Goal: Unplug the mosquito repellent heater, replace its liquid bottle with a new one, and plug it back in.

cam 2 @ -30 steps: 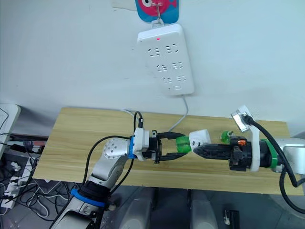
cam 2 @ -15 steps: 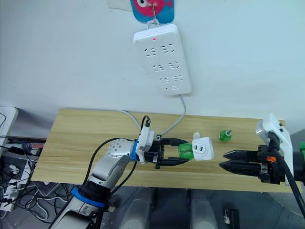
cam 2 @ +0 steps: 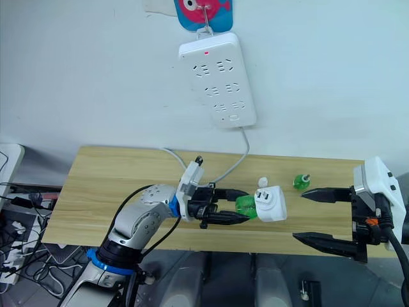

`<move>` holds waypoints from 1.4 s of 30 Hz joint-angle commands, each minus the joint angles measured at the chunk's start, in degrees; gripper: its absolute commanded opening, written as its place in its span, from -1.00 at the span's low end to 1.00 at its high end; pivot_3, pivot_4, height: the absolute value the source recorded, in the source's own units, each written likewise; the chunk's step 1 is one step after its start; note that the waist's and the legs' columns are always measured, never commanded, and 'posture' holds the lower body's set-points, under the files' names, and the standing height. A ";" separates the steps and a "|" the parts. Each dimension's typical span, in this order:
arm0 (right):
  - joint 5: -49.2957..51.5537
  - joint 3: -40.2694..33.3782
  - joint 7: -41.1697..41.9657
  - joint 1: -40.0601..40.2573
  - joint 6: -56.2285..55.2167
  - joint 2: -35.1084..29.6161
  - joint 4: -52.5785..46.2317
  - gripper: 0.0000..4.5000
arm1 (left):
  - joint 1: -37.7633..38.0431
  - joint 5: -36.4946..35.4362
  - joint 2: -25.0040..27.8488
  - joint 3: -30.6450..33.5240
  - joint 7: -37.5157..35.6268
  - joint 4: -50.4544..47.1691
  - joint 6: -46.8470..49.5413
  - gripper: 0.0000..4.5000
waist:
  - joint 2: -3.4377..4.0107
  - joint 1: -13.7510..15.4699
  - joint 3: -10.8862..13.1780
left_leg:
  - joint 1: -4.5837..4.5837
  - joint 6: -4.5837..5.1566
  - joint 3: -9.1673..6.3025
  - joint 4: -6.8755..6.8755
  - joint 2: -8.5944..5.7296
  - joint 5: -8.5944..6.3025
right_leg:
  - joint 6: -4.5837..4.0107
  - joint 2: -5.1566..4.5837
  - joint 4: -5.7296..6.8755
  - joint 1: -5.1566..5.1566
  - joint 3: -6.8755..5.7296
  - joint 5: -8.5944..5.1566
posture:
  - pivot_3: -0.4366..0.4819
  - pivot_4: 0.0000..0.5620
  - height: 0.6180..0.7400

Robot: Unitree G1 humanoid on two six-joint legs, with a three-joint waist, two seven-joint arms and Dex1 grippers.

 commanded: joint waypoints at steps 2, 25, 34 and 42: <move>1.49 2.69 -1.56 -1.81 -0.84 1.12 -0.27 0.97 | 0.30 0.01 -0.46 -0.71 -2.42 -3.02 -2.60 -0.01 | 0.00 0.00 -0.01 | 0.00 0.00 -0.01 0.00 0.01 0.00 | 0.00 -0.02 0.00 0.00 -0.01 0.00 | 0.20 0.09 1.00; -1.84 15.33 -3.82 -8.79 -6.08 1.25 -3.57 0.97 | -1.08 -0.16 -2.43 -1.74 -3.83 -2.74 -1.83 -0.01 | -0.01 -0.10 -0.01 | 0.00 0.04 -0.03 0.05 -0.03 -0.02 | -0.01 -0.09 0.06 0.02 -0.04 0.00 | 0.19 0.15 1.00; -7.98 16.19 0.32 -6.39 -10.97 1.85 -3.19 0.70 | -0.84 -0.29 -2.28 -1.77 -3.97 -3.38 -1.39 -0.01 | -0.01 -0.10 -0.02 | 0.00 0.04 -0.03 0.10 -0.04 -0.01 | -0.02 -0.09 0.12 0.02 -0.04 0.01 | 0.21 0.14 1.00; -5.28 15.32 -0.71 -6.79 -9.54 2.26 -2.57 0.38 | -0.15 -0.20 -1.86 -1.93 -4.04 -4.32 -1.22 -0.01 | -0.01 -0.08 -0.04 | 0.01 0.03 -0.04 0.11 -0.03 0.00 | -0.02 -0.09 0.12 0.03 -0.04 0.01 | 0.21 0.10 1.00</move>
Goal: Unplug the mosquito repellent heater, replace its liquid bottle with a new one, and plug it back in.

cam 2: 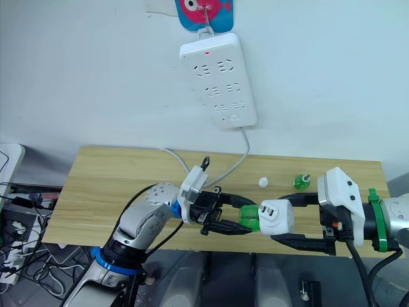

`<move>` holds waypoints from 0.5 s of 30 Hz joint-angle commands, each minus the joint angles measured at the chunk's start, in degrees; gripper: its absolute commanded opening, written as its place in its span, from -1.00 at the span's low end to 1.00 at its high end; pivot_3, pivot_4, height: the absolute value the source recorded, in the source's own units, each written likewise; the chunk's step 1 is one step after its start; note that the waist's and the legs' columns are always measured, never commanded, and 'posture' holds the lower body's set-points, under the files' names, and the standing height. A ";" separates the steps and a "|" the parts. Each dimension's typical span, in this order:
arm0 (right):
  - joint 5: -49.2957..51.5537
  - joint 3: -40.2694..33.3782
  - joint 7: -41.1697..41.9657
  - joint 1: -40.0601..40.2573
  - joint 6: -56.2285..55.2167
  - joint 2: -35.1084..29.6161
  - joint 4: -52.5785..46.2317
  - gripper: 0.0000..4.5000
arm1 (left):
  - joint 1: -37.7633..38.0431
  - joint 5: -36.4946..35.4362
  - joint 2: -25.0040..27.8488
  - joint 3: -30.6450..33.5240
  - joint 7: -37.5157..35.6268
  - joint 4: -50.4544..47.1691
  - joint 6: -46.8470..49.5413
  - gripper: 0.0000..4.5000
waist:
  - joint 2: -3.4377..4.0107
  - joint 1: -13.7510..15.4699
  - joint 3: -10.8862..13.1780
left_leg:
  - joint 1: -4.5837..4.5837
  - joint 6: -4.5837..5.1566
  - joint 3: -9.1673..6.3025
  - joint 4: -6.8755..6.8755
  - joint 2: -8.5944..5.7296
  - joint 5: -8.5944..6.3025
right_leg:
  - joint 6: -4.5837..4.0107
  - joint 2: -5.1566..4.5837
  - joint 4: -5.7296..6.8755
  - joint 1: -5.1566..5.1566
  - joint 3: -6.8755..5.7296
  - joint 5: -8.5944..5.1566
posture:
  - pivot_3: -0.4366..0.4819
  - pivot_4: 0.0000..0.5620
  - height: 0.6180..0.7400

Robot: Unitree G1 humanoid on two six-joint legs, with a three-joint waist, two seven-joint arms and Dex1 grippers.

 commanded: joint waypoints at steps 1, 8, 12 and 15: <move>3.13 -1.33 -0.19 -0.04 0.93 0.39 -0.52 0.38 | 0.44 -0.21 -0.26 -0.28 0.06 -2.83 -0.92 -0.01 | -0.01 0.00 -0.01 | 0.00 0.00 0.00 0.00 0.00 0.00 | 0.00 0.00 0.00 0.00 0.00 0.00 | 0.21 0.10 1.00; 4.96 -5.06 -0.85 4.33 5.41 0.18 0.27 0.38 | -1.39 7.72 1.01 -0.94 0.86 1.80 -9.07 0.59 | -0.06 0.07 -0.06 | 0.00 0.03 -0.01 0.01 -0.01 -0.01 | -0.01 -0.01 0.00 0.02 -0.02 0.00 | 0.20 0.13 1.00; 8.23 -7.08 -6.96 6.31 12.00 -0.26 2.01 0.38 | -2.43 12.68 2.70 -1.41 3.15 1.05 -12.55 1.00 | -0.07 0.07 -0.07 | 0.00 0.05 0.03 0.02 -0.02 -0.02 | -0.02 -0.02 0.02 0.02 0.02 0.01 | 0.21 0.15 1.00; 10.55 -8.39 -11.62 7.19 15.96 0.38 3.32 0.38 | -2.56 16.12 2.70 -1.20 8.26 -1.28 -12.39 1.00 | -0.07 0.07 -0.08 | 0.00 0.08 0.01 0.03 -0.01 -0.04 | -0.02 -0.01 0.04 0.01 0.01 0.01 | 0.21 0.17 1.00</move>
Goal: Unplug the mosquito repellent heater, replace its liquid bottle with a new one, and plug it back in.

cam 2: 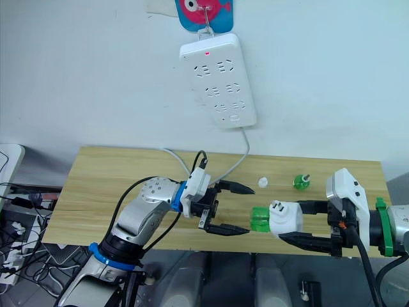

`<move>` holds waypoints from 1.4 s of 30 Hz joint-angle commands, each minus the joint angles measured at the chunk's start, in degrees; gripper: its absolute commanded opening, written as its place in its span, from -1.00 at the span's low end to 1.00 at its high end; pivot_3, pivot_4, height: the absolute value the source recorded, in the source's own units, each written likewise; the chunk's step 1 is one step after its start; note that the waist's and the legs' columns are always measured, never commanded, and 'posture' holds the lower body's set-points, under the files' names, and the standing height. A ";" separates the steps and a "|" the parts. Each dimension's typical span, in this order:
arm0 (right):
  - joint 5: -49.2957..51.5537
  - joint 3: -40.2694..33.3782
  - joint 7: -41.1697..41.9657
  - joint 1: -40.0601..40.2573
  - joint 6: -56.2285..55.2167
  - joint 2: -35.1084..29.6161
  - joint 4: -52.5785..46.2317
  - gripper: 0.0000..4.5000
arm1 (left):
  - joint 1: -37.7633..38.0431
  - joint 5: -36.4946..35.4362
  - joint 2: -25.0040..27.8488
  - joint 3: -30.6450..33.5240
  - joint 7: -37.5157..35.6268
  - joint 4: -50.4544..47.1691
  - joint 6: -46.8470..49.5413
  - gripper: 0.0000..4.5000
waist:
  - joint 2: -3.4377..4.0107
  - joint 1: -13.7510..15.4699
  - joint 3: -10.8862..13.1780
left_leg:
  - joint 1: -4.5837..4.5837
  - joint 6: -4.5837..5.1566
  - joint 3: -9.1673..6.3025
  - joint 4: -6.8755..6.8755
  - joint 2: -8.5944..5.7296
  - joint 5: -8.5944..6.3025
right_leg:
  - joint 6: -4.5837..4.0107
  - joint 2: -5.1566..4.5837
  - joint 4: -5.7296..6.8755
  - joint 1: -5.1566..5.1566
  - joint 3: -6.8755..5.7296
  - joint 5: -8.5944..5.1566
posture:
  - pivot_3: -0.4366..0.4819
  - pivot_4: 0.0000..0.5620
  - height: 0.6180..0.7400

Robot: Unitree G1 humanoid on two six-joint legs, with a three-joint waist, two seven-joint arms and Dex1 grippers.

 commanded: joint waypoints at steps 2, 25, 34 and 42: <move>7.20 -2.89 -10.69 -0.52 7.74 0.41 2.29 0.38 | 0.72 5.74 -1.00 -0.94 7.38 -5.37 -3.51 1.00 | -0.01 -0.01 0.00 | 0.01 0.02 0.02 0.00 0.00 -0.01 | 0.00 0.00 0.01 0.00 0.03 0.00 | 0.22 0.18 1.00; 50.43 12.28 -58.41 -7.42 -1.02 -13.29 7.23 0.38 | 0.23 25.18 -3.91 -10.68 19.65 -3.24 -18.87 1.00 | -0.02 -0.20 -0.01 | -0.01 0.18 0.03 0.01 -0.02 -0.04 | 0.00 -0.07 0.05 -0.01 0.01 0.00 | 0.18 0.18 1.00; 50.43 14.04 -58.71 -7.43 -4.71 -13.22 5.18 0.38 | -1.95 30.54 -5.35 -12.84 22.59 -0.47 -18.97 1.00 | -0.03 -0.32 -0.02 | -0.02 0.18 0.03 0.01 -0.02 -0.03 | 0.00 -0.07 0.04 -0.01 0.02 0.00 | 0.16 0.17 1.00; 50.43 14.66 -59.65 -6.24 -6.63 -12.49 4.14 0.38 | -2.73 32.32 -6.16 -12.94 24.76 0.99 -20.16 0.92 | -0.03 -0.71 -0.03 | -0.03 0.18 0.03 0.01 -0.02 -0.03 | 0.00 -0.08 0.04 -0.01 0.02 0.00 | 0.17 0.15 1.00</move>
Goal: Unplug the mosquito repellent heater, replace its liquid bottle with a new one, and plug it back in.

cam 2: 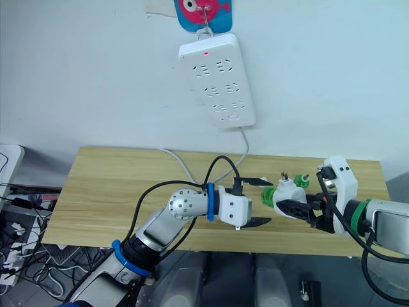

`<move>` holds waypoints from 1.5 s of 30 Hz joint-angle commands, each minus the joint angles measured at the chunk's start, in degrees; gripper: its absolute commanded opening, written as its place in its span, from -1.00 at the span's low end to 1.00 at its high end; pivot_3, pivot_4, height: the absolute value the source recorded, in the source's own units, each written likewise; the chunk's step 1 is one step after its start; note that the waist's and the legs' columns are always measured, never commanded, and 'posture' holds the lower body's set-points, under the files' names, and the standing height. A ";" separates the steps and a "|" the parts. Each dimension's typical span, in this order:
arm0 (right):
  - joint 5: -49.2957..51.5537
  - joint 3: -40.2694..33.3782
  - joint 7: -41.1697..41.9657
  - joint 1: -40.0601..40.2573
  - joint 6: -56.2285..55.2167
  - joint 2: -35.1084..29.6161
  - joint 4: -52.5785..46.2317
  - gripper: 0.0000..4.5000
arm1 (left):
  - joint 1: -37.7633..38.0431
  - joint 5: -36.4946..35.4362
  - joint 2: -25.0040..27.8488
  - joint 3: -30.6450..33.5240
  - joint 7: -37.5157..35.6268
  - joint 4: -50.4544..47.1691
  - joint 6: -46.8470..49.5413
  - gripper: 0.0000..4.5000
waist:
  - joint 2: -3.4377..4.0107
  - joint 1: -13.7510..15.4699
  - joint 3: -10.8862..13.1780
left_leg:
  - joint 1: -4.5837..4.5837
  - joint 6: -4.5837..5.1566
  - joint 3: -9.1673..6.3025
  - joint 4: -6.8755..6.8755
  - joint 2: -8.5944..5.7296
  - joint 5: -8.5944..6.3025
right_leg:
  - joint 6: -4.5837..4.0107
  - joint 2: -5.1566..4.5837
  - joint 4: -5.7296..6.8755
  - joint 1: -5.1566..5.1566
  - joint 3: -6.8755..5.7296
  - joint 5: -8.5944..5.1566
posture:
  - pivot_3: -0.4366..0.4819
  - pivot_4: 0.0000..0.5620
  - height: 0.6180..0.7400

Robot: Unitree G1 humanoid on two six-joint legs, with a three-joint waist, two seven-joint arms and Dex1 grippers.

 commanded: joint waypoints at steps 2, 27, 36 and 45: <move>1.44 0.27 -0.23 0.04 -2.08 0.49 -2.54 0.38 | -0.47 -0.05 -1.07 -0.38 1.15 -1.43 -1.95 0.75 | 0.01 -0.06 -0.01 | 0.00 -0.01 0.00 0.00 0.00 0.01 | 0.00 0.00 0.00 0.00 0.00 0.00 | 0.18 0.14 1.00; 1.44 -18.54 -0.65 13.26 -5.68 2.26 -9.52 0.99 | 2.44 -12.34 -2.49 4.09 -2.70 0.75 1.82 -0.01 | -0.08 -0.70 -0.69 | 0.00 0.02 -0.03 -0.01 0.00 0.01 | 0.00 -0.04 0.02 0.00 -0.04 0.00 | 0.10 0.14 1.00; 1.40 -18.11 -13.68 13.07 -18.70 5.74 -26.08 0.99 | 5.06 -28.94 -6.99 11.61 -4.36 0.69 16.75 -0.01 | -0.23 -1.95 -1.39 | 0.03 -0.12 0.00 0.14 -0.03 0.09 | 0.02 -0.02 0.20 0.01 0.02 -0.01 | -0.02 0.12 1.00; -14.95 -3.50 -18.45 3.31 -16.90 16.71 -26.08 0.99 | 5.17 -37.12 -7.63 14.54 -6.66 -3.43 24.50 -0.01 | -0.35 -2.33 -1.50 | 0.01 -0.10 -0.08 0.49 -0.03 0.08 | 0.03 0.06 0.50 0.02 0.00 -0.03 | -0.05 0.12 1.00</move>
